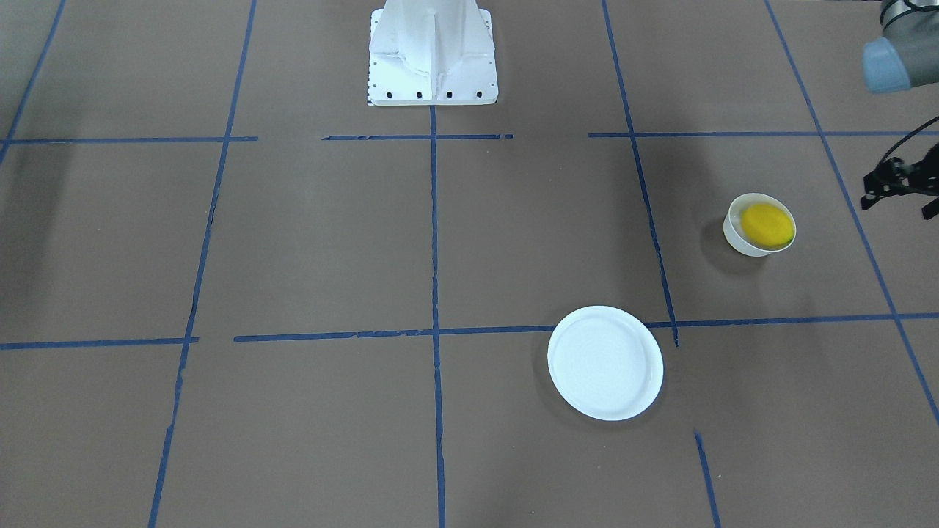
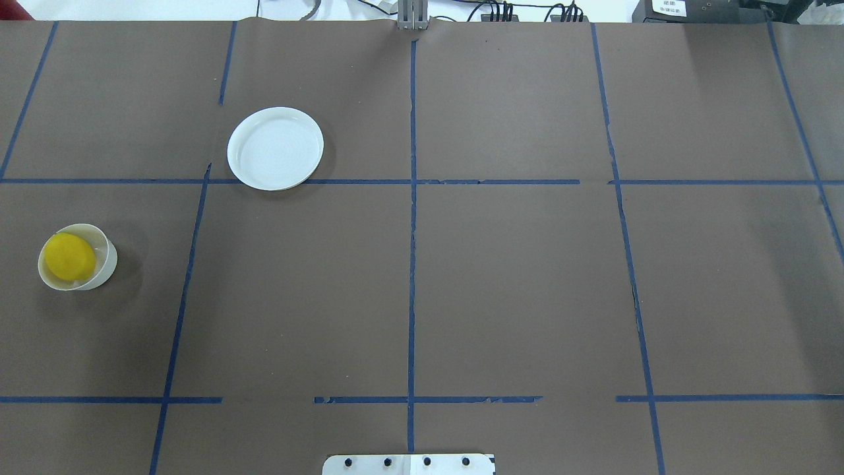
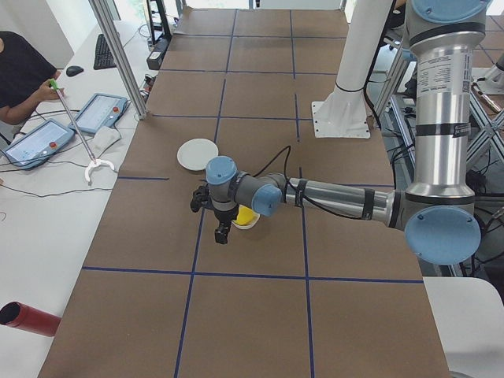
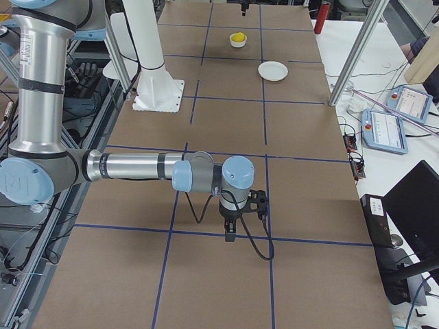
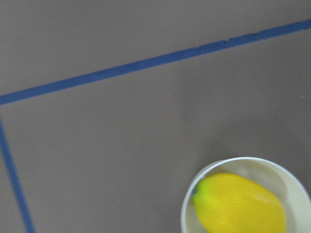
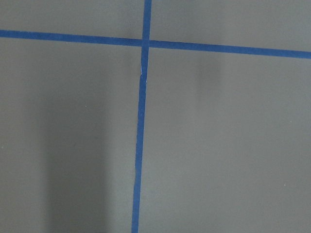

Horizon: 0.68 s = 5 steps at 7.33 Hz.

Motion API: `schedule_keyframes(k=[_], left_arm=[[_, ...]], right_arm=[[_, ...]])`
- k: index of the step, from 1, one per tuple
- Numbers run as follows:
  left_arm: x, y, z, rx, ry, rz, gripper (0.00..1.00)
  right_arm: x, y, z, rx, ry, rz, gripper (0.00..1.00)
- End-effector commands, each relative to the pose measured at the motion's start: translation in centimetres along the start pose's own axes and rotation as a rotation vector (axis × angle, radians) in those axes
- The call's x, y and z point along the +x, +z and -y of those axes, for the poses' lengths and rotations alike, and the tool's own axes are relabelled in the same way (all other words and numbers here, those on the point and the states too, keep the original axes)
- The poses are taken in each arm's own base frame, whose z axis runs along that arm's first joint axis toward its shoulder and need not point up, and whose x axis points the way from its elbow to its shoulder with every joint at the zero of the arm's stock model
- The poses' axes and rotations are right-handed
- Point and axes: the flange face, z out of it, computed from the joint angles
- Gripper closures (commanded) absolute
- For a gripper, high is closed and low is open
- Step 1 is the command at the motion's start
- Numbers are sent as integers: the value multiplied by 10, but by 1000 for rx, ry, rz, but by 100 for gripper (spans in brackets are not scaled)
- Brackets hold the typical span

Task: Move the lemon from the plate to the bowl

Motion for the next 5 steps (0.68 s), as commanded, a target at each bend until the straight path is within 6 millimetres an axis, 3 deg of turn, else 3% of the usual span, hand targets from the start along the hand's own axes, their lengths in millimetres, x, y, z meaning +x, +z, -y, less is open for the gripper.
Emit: schedule_keyframes(k=[1, 2, 3, 5], left_arm=[[-88, -66, -36, 16, -12, 29, 1], [-92, -78, -29, -1, -71, 11, 1], [-85, -78, -34, -21, -178, -58, 0], [-87, -64, -53, -37, -222, -96, 0]], right_arm=[[0, 0, 0, 0, 0, 0, 0], [0, 0, 0, 0, 0, 0, 0], [0, 0, 0, 0, 0, 0, 0], [0, 0, 0, 0, 0, 0, 0]])
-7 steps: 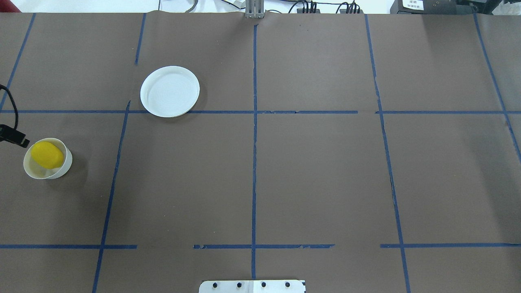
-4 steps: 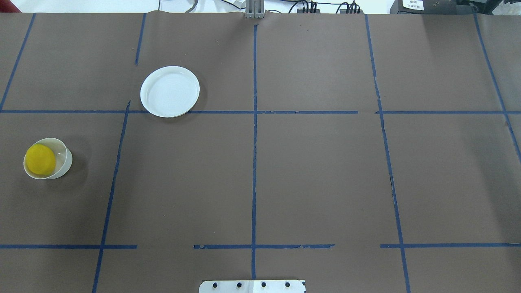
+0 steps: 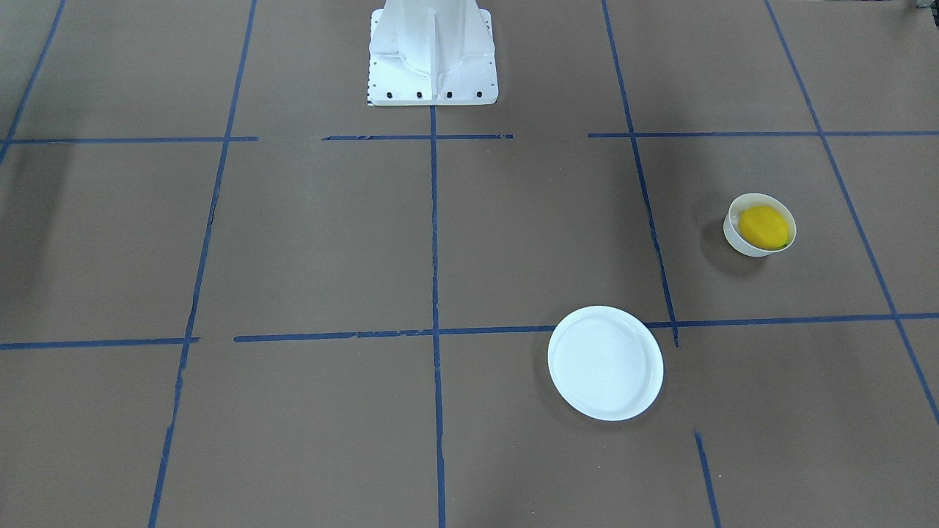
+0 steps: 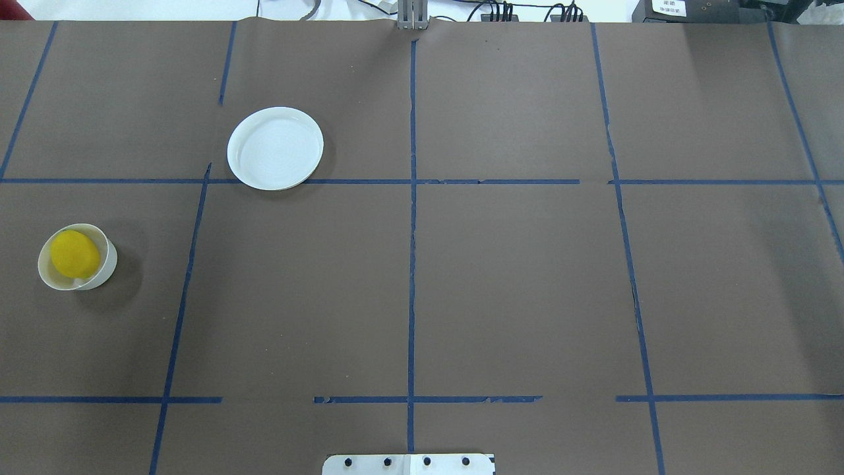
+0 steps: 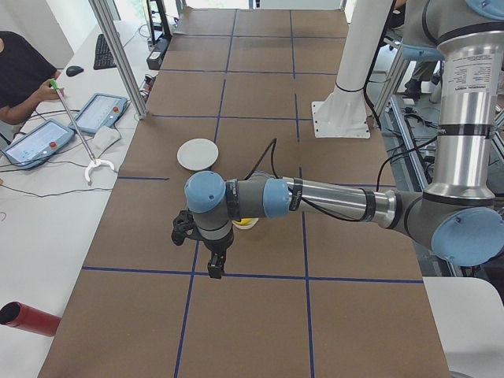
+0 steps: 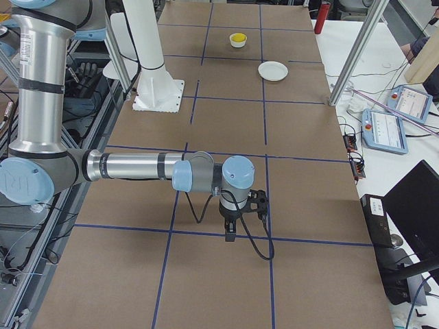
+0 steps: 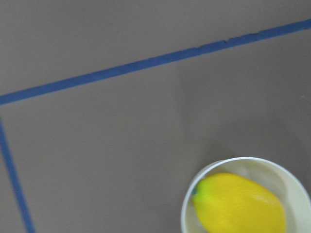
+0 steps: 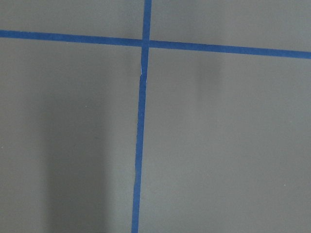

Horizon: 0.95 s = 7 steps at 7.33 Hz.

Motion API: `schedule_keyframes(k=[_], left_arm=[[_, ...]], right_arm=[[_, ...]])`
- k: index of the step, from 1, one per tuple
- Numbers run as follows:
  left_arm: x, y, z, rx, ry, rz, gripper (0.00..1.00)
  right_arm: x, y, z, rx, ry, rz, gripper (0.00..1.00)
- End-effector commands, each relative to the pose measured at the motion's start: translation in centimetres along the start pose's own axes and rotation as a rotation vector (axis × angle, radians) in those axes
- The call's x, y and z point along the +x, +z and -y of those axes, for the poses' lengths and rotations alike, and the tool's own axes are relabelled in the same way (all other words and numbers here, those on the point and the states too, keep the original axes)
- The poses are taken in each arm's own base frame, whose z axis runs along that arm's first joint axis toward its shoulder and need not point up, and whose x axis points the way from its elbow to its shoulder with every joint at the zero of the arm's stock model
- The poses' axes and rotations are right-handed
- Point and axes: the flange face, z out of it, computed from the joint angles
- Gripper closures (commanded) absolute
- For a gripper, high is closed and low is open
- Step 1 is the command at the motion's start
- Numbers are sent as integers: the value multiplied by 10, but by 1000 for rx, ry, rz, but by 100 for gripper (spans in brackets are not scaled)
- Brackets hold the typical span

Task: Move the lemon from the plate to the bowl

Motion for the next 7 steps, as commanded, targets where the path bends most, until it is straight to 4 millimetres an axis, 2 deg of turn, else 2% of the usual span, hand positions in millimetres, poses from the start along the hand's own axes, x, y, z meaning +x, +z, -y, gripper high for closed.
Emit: schedule_keyframes(k=[1, 3, 4, 7], left_arm=[[-4, 7, -14, -17, -42, -21, 0], [5, -1, -15, 5, -15, -27, 0], [2, 3, -14, -1, -20, -28, 0], [12, -10, -4, 38, 18, -11, 0]], right_arm=[[0, 0, 0, 0, 0, 0, 0], [0, 0, 0, 0, 0, 0, 0], [0, 0, 0, 0, 0, 0, 0], [0, 0, 0, 0, 0, 0, 0]])
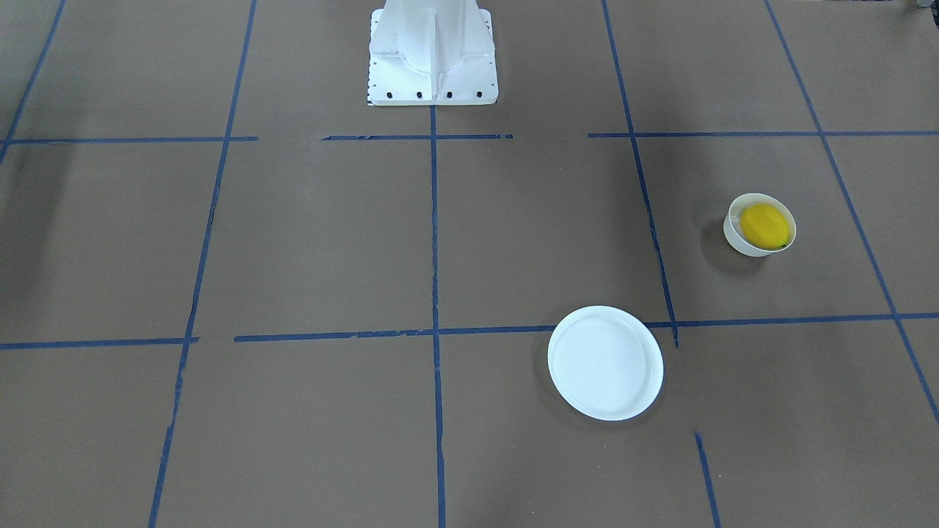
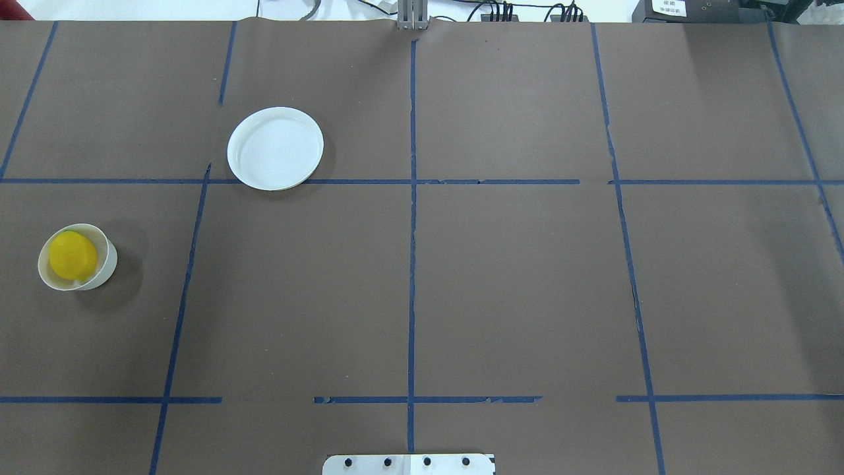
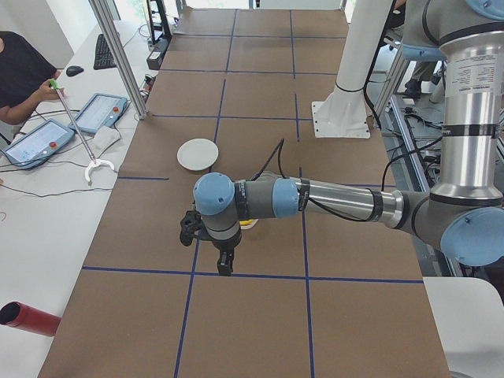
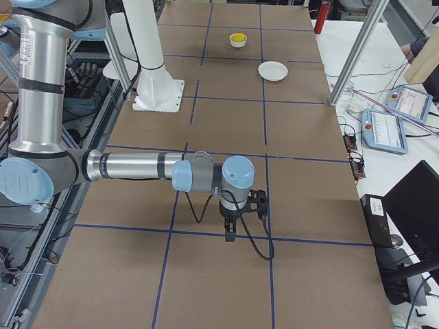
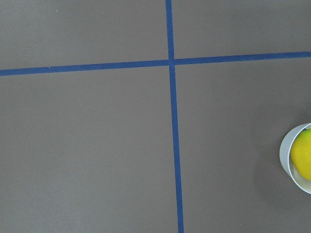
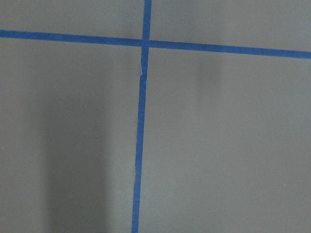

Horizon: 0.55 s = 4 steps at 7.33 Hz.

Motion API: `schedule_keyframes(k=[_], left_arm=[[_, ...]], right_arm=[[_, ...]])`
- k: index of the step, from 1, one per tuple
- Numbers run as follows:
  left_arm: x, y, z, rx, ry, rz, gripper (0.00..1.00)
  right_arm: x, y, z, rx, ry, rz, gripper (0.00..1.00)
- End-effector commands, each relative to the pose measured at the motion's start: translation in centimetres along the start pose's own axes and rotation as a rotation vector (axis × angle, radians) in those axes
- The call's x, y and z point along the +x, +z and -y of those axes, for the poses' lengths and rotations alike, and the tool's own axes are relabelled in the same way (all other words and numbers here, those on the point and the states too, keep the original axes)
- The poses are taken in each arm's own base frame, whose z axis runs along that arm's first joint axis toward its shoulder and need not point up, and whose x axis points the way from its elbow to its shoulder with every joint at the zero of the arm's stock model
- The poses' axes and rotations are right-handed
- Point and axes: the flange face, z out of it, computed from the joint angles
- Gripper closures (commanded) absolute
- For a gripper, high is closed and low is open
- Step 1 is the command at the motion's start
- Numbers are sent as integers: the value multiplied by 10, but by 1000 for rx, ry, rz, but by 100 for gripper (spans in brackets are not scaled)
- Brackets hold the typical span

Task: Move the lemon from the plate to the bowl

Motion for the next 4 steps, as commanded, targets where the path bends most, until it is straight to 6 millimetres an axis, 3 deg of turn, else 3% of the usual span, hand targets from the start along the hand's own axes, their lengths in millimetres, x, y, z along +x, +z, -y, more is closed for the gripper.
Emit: schedule_keyframes(k=[1, 2, 4], left_arm=[[0, -1, 3, 13, 15, 11, 0], [-10, 12, 4, -13, 4, 21, 0], [-17, 14, 1, -1, 18, 46, 0]], right_arm=[[0, 0, 0, 0, 0, 0, 0], [0, 0, 0, 0, 0, 0, 0], [0, 0, 0, 0, 0, 0, 0]])
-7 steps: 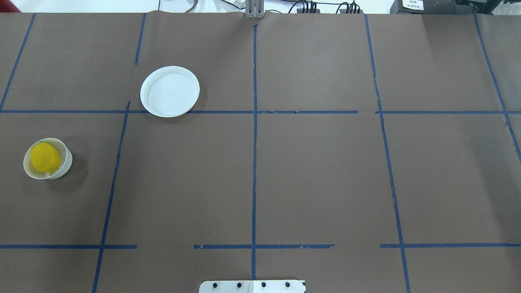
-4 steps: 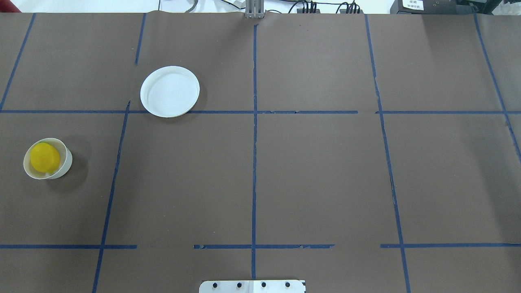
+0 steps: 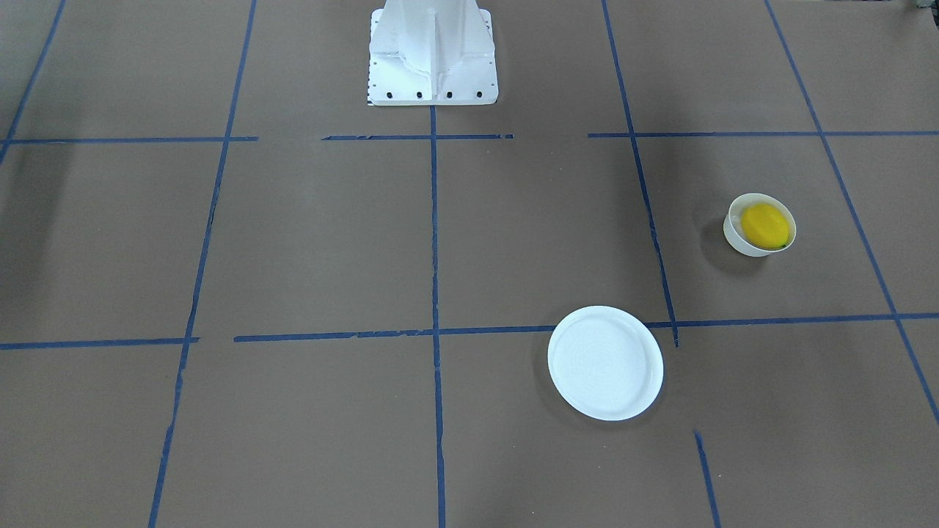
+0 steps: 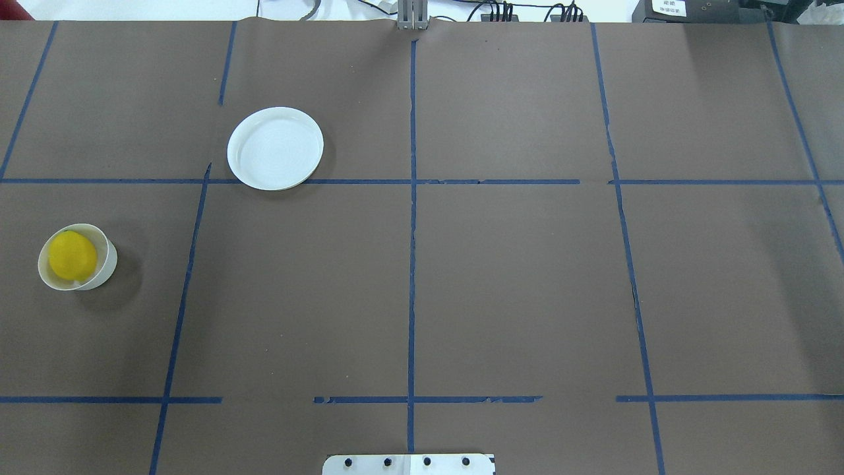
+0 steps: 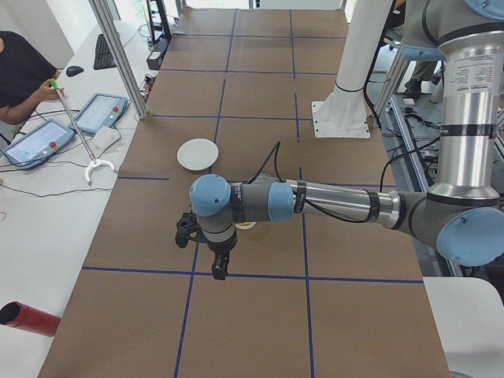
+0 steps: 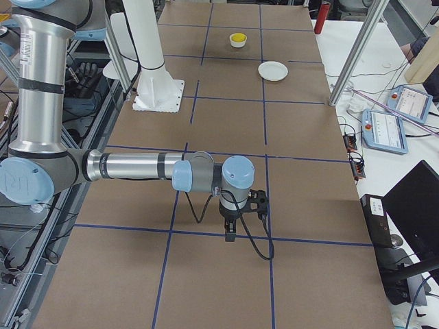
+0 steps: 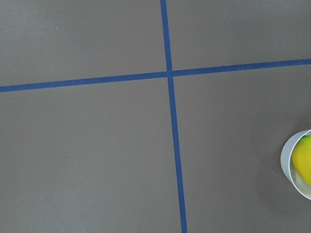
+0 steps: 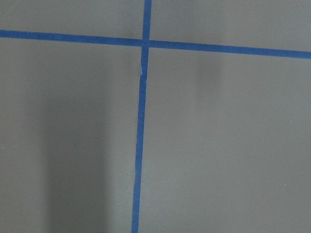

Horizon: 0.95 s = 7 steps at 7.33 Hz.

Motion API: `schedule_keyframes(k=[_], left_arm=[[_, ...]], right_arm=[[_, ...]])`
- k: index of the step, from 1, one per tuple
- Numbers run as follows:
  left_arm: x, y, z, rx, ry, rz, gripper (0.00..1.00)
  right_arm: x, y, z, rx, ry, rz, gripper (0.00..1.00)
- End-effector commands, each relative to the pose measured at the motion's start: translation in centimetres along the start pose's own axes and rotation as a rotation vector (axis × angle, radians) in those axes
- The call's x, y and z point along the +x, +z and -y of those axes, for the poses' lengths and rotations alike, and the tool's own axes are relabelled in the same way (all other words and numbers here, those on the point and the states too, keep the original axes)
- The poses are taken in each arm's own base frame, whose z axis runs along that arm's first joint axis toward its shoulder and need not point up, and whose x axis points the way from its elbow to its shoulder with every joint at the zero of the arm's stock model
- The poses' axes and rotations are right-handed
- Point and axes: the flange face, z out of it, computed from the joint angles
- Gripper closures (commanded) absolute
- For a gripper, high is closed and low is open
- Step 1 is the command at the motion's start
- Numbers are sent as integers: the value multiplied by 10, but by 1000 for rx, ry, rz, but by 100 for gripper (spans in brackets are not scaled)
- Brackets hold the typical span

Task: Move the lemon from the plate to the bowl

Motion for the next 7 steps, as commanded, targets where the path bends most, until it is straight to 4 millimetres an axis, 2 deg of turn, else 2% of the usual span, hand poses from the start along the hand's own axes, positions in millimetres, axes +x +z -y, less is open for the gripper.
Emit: schedule_keyframes(k=[1, 4, 7], left_arm=[[-9, 8, -2, -8, -6, 8, 0], [-18, 18, -4, -27, -25, 0, 0], [-16, 15, -8, -27, -29, 0, 0]], right_arm=[[0, 0, 0, 0, 0, 0, 0], [0, 0, 0, 0, 0, 0, 0], [0, 0, 0, 0, 0, 0, 0]])
